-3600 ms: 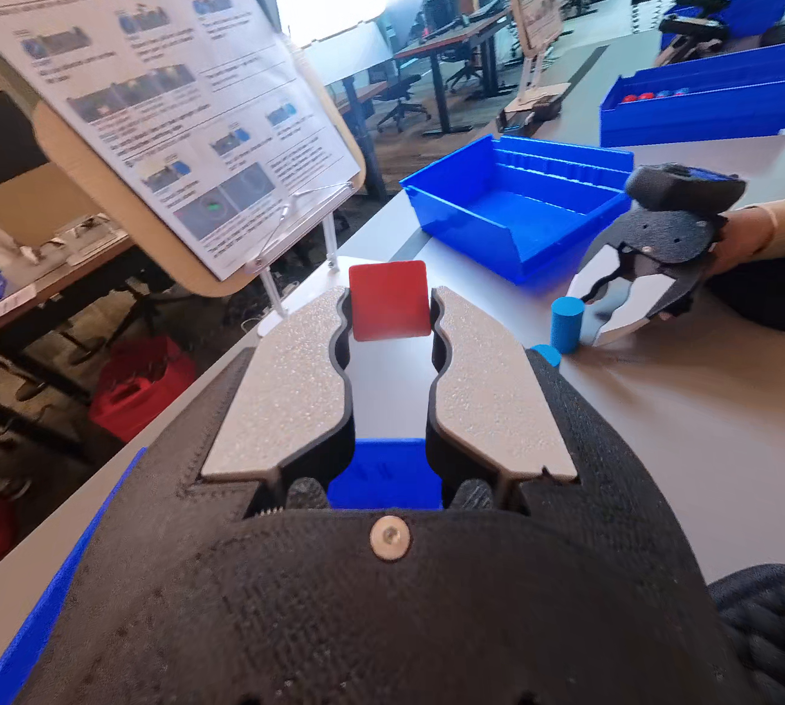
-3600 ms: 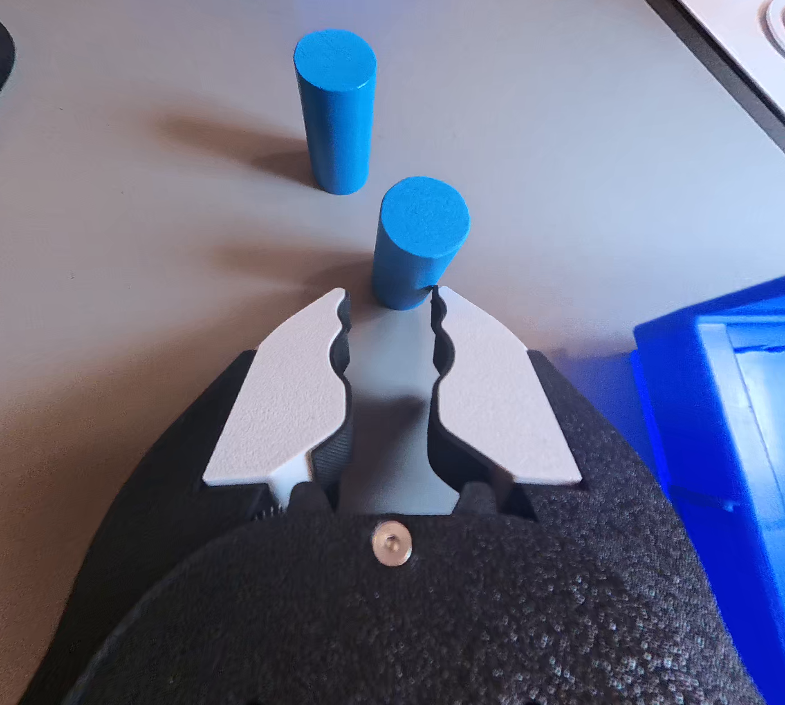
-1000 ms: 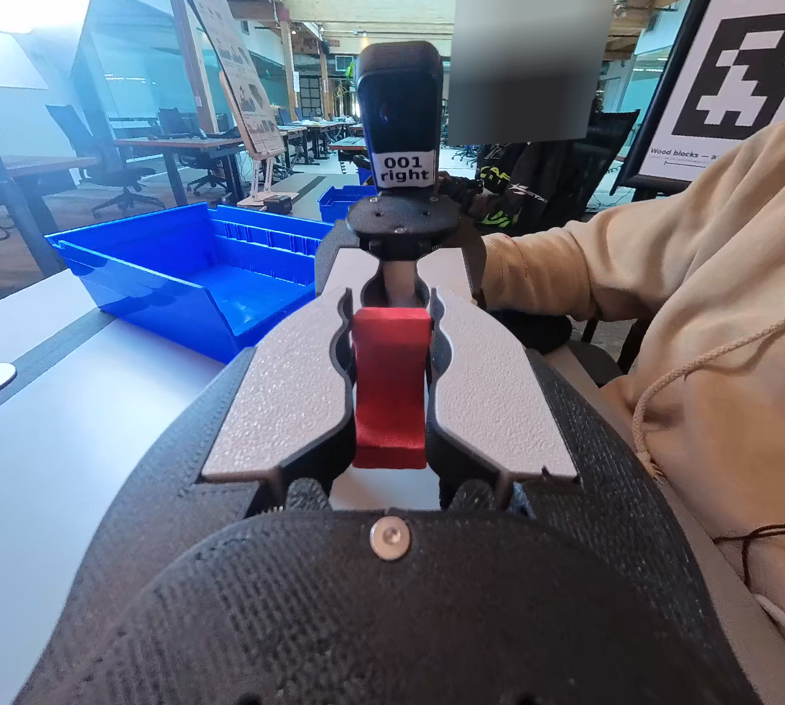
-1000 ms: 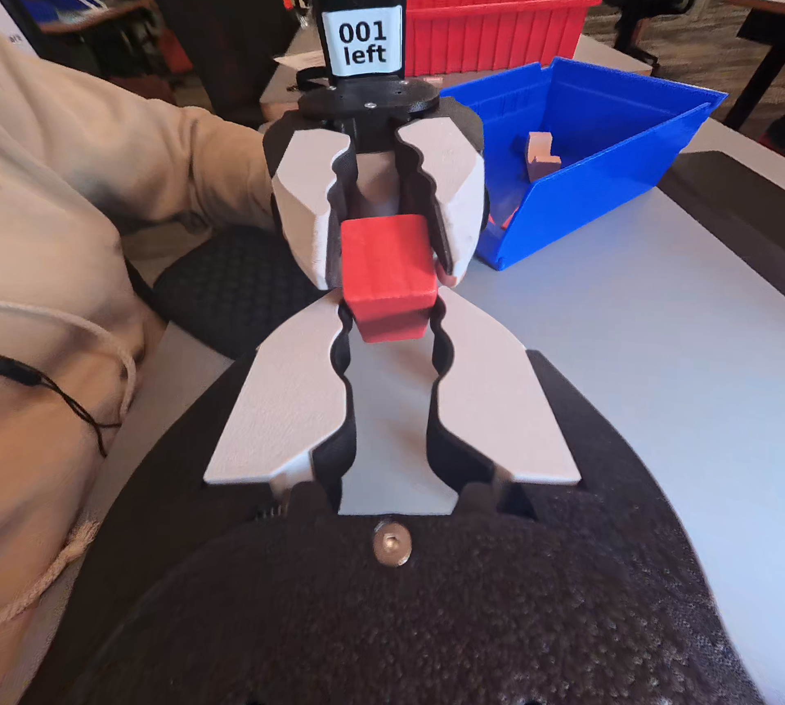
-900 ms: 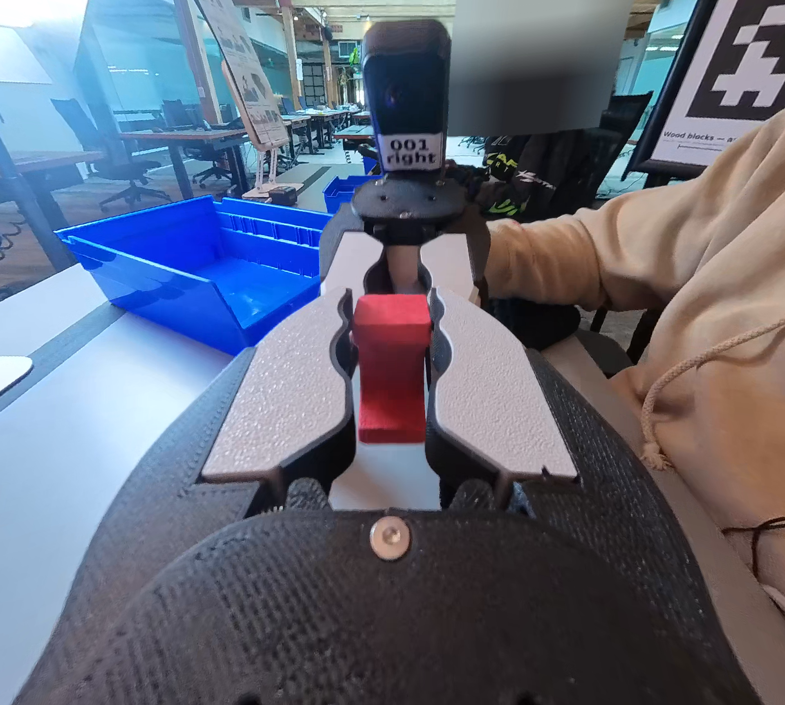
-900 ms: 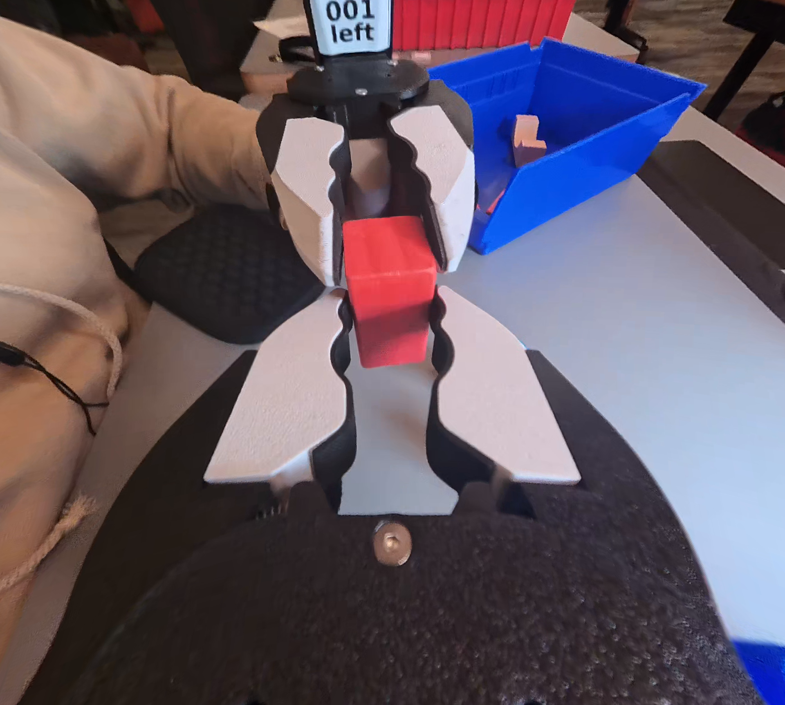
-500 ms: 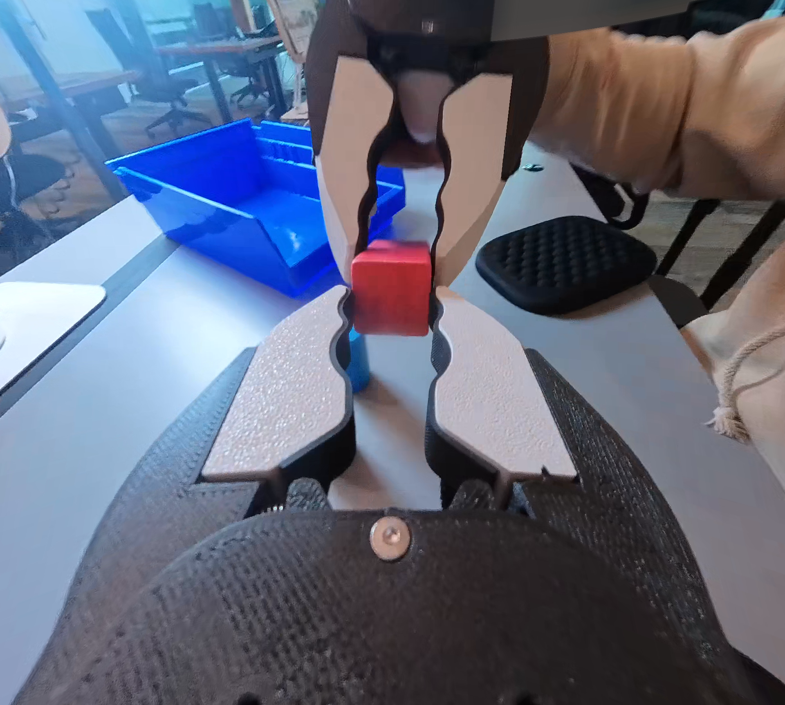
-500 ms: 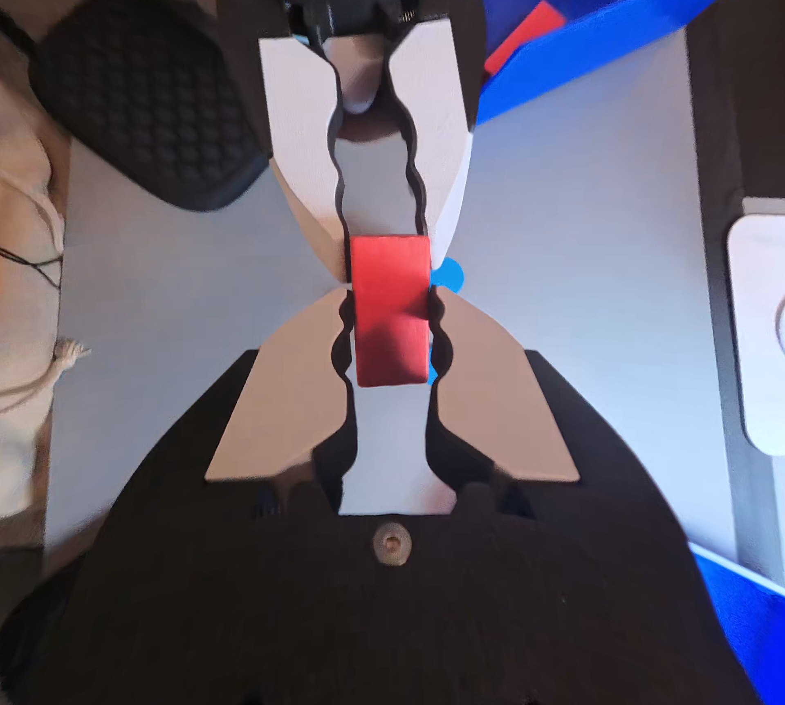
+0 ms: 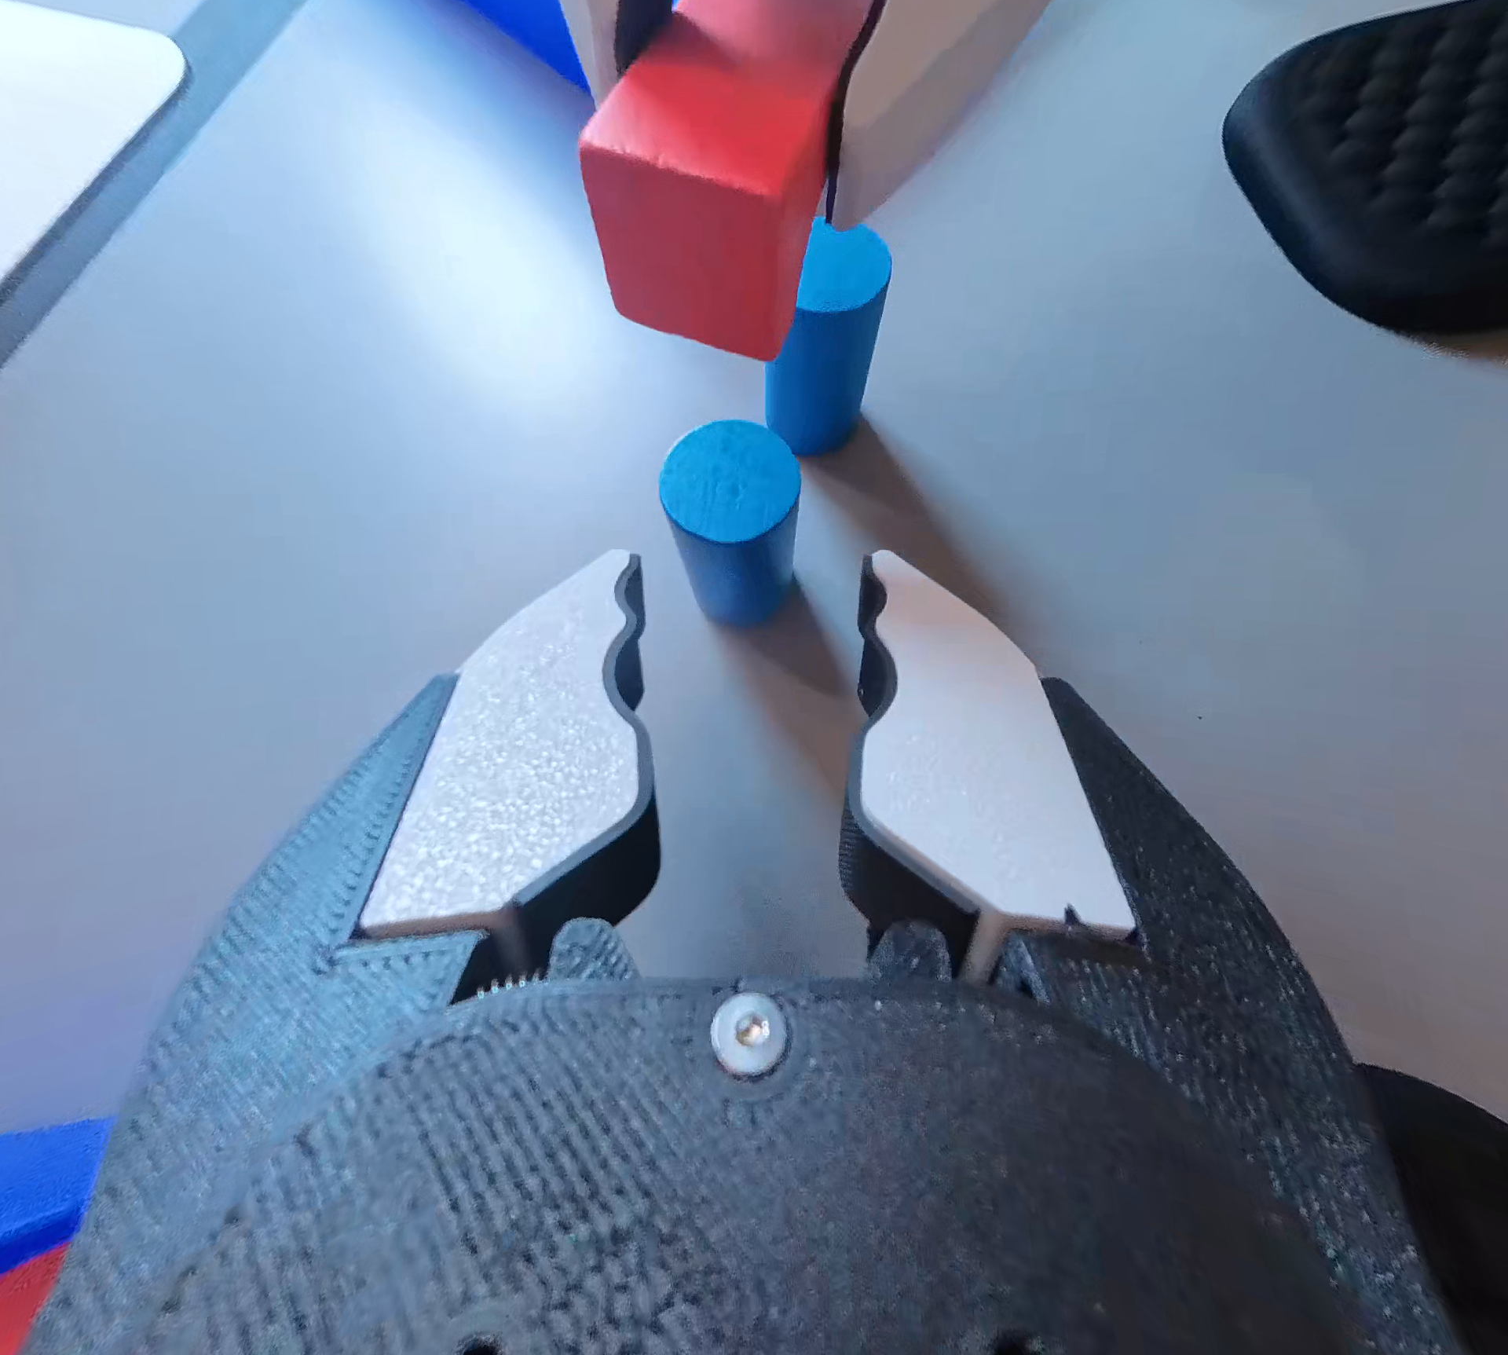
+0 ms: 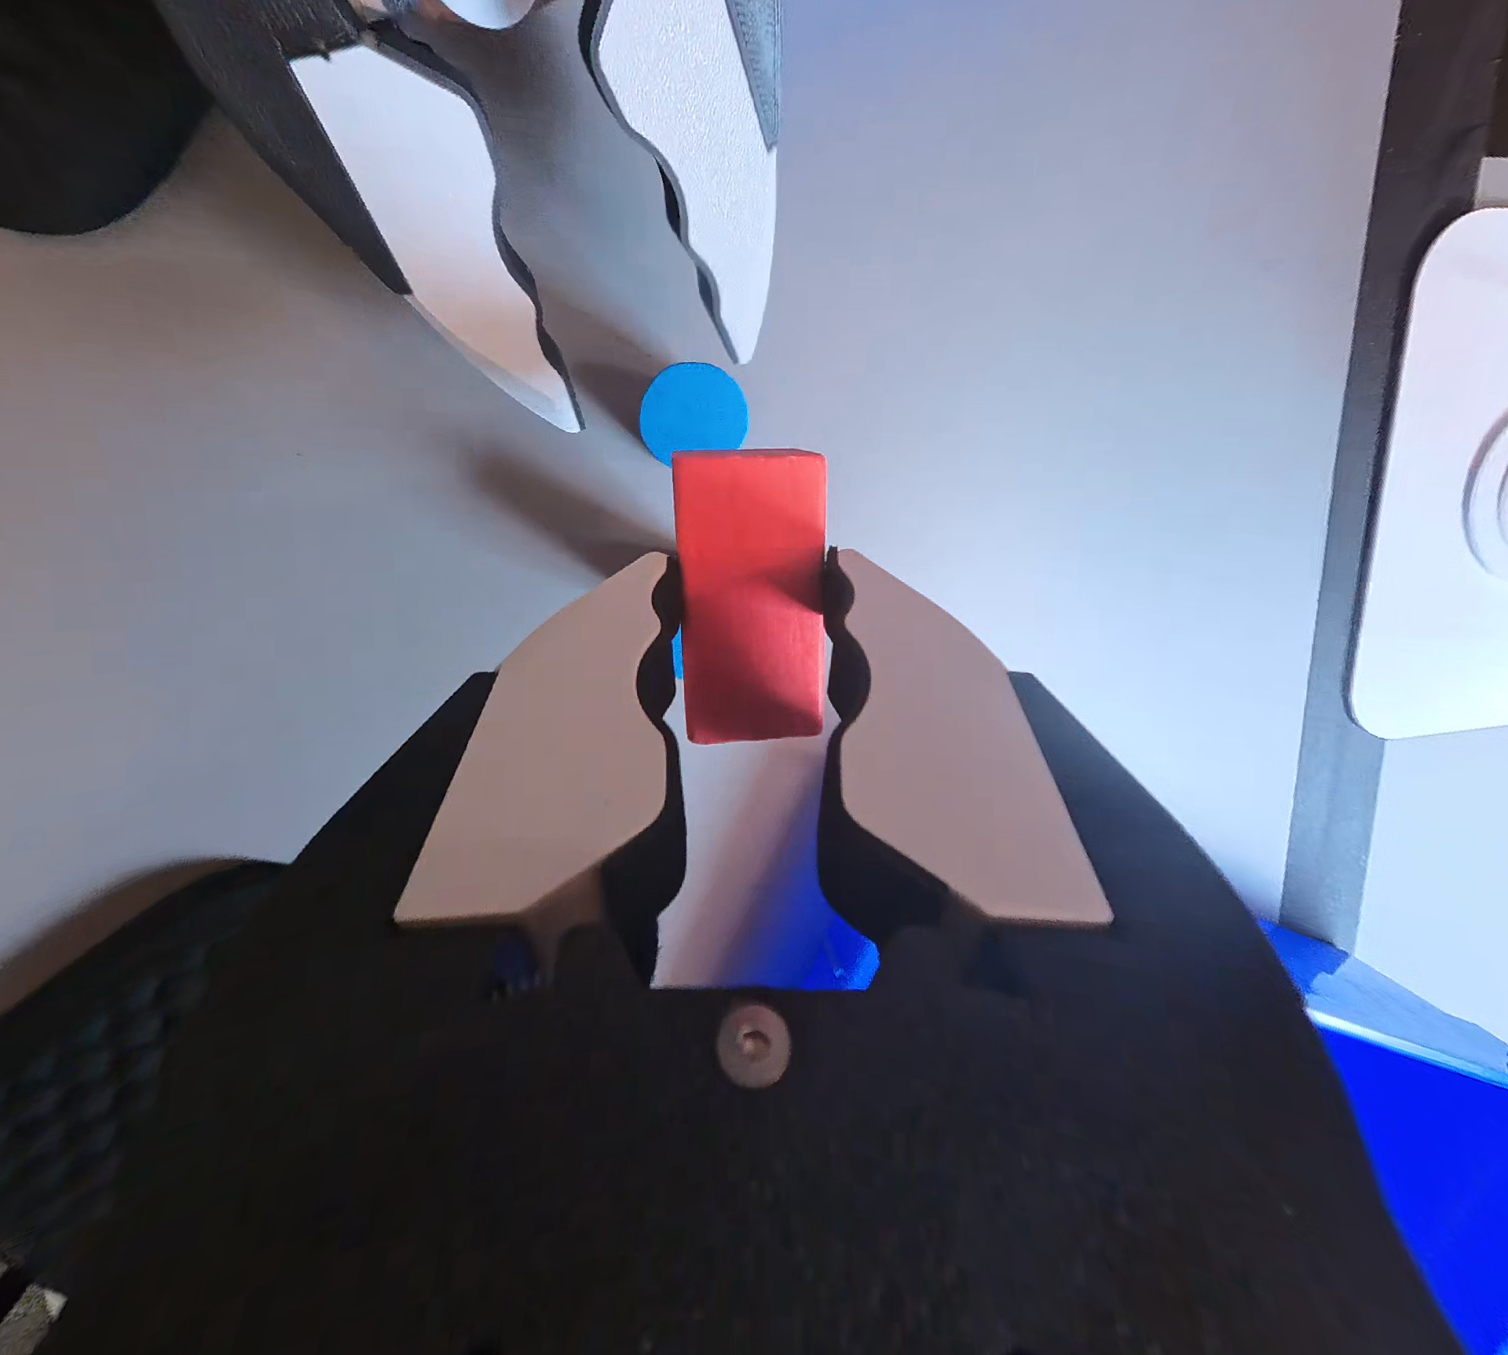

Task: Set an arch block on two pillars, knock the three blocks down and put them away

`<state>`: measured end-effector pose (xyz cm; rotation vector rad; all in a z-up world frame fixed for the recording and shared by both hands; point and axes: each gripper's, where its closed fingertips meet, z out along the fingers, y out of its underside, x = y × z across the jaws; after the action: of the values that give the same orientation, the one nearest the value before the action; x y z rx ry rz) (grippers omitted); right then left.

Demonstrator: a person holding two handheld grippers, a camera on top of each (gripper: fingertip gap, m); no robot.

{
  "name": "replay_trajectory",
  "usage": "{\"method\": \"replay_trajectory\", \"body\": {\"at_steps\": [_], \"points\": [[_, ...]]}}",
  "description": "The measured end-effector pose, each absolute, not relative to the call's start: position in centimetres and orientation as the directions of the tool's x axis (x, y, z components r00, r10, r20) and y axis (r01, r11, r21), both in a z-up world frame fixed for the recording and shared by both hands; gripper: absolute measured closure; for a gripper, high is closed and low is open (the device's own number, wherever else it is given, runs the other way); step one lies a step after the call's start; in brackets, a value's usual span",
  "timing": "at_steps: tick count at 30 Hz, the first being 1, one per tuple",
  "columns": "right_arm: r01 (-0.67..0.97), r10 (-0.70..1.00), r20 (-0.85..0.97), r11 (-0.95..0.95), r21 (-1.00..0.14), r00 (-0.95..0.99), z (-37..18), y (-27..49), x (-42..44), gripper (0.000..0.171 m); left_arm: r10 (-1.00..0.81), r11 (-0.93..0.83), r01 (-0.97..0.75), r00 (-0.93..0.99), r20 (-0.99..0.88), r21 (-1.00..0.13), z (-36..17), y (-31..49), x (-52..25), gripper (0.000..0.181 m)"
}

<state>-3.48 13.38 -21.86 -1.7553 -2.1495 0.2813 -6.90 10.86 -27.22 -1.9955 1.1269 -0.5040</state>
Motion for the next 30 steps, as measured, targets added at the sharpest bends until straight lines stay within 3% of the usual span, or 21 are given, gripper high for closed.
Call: {"method": "replay_trajectory", "body": {"at_steps": [9, 19, 25, 30], "points": [[0.910, 0.976, 0.138, 0.205, -0.360, -0.166, -22.8, 13.3, -3.2, 0.137, -0.855, -0.315, -0.548, 0.518, -0.018, -0.775, -28.4, 10.5, -6.1, 0.144], [0.911, 0.974, 0.137, 0.219, -0.350, -0.181, -23.2, 13.0, -3.6, 0.137, -0.849, -0.309, -0.546, 0.527, -0.032, -0.778, -28.6, 10.9, -6.0, 0.145], [0.915, 0.972, 0.142, 0.224, -0.336, -0.186, -23.5, 12.9, -3.7, 0.137, -0.848, -0.302, -0.515, 0.529, -0.020, -0.802, -26.7, 10.4, -6.7, 0.135], [0.916, 0.971, 0.149, 0.226, -0.331, -0.186, -23.4, 13.0, -3.8, 0.137, -0.848, -0.320, -0.521, 0.530, -0.005, -0.792, -27.9, 9.6, -7.4, 0.146]]}}
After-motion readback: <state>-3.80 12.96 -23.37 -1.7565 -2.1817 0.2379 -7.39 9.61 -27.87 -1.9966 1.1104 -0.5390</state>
